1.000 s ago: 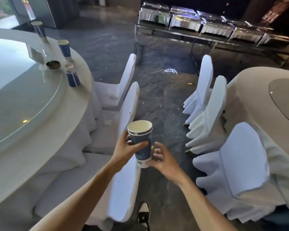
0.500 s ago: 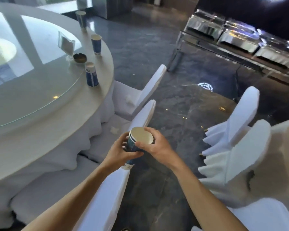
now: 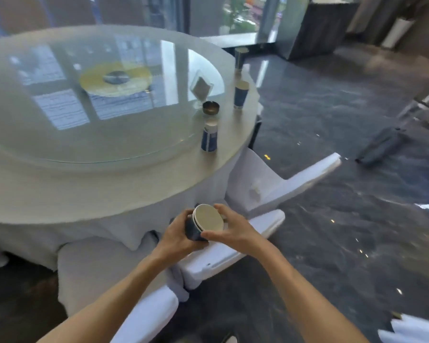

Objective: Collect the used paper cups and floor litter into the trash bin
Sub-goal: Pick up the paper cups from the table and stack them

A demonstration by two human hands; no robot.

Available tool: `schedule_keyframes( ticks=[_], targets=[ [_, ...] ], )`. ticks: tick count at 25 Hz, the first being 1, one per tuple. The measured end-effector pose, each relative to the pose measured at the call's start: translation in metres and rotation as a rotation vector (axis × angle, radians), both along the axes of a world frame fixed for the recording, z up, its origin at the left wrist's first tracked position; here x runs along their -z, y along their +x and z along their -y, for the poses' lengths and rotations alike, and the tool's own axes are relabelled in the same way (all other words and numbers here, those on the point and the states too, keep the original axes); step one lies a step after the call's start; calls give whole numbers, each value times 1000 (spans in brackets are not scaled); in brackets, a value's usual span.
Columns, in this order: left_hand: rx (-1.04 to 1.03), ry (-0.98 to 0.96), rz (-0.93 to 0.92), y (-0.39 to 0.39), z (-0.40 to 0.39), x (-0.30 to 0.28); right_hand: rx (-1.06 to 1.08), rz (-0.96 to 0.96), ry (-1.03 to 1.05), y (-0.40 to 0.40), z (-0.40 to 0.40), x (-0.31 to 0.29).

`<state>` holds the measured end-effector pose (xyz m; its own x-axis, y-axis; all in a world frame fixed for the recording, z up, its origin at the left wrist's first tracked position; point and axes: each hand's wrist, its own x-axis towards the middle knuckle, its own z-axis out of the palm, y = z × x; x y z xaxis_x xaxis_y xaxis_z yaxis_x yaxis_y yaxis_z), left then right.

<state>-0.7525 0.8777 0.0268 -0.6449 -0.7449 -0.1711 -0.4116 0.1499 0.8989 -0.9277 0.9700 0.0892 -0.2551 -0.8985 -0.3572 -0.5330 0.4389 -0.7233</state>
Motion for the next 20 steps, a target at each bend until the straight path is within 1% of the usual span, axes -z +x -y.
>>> schedule_keyframes(
  ticks=[1,4,7,9,12,15,17,20],
  targets=[
    [-58,-25,21,-5,5,2,-69,-6,1,-15,14,4],
    [-220,-10,76,-7,18,10,-156,27,40,-47,52,20],
    [-388,28,95,-6,36,36,-262,-124,60,-77,98,55],
    [-476,74,120,-9,48,60,-324,-201,145,-93,124,85],
    [-559,116,151,-25,73,99,-425,-302,276,-113,152,138],
    [-599,180,179,-43,83,136,-570,-386,399,-126,160,185],
    [-605,225,192,-51,88,161,-667,-417,480,-131,168,219],
    [-626,259,183,-56,89,185,-747,-434,528,-135,186,265]
  ],
)
